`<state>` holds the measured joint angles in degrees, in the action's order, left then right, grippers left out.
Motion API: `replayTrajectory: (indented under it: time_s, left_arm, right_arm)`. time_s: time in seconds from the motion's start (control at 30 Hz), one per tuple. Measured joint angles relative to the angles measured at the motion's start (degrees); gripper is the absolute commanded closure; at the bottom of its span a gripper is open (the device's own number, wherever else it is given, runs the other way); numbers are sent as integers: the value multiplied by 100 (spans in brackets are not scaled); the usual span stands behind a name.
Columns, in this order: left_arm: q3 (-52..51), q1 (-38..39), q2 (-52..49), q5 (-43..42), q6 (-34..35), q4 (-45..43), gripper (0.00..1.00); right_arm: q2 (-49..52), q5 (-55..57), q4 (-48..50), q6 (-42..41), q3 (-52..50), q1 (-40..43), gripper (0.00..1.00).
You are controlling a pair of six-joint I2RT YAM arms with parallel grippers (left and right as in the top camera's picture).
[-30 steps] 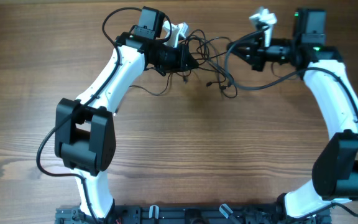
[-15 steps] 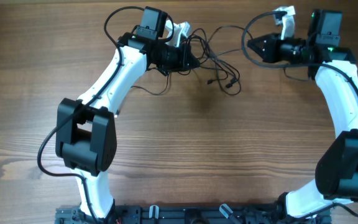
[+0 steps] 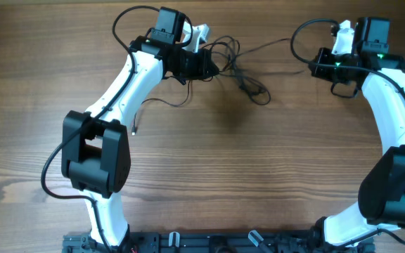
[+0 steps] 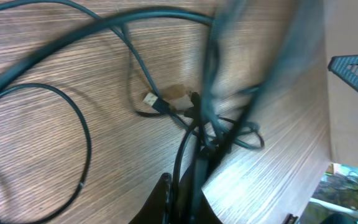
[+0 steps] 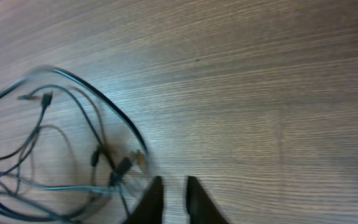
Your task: Untangle cables
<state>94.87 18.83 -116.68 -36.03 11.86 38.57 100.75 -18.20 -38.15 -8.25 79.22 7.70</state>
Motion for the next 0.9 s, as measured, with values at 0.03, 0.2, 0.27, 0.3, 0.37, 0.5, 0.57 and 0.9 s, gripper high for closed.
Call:
replayTrajectory:
  time_s: [0.03, 0.2, 0.27, 0.3, 0.37, 0.5, 0.57, 0.9]
  left_arm:
    - [0, -4, 0, 24, -26, 2, 96]
    - [0, -4, 0, 68, -109, 42, 96]
    - [0, -4, 0, 68, -127, 44, 96]
    - [0, -4, 0, 66, -160, 46, 96]
    - [0, -4, 0, 13, -350, 111, 96]
    - [0, -4, 0, -448, -981, 417, 96]
    - [0, -4, 0, -850, -1499, 616, 96]
    - [0, -4, 0, -2044, -2861, 855, 96]
  right_arm:
    - [0, 31, 0, 61, 0, 0, 73]
    - [0, -157, 2, 356, 0, 2, 62]
    - [-2, -619, 42, 723, 0, 0, 55]
    - [-2, -1209, 157, 1143, 0, 0, 54]
    - [-2, -1768, 326, 1423, 0, 0, 53]
    - [-4, -2745, 852, 1768, 0, -26, 53]
    - [-4, -2997, 883, 2004, 0, -90, 47]
    - [-4, -3080, 210, 3377, 0, -728, 43]
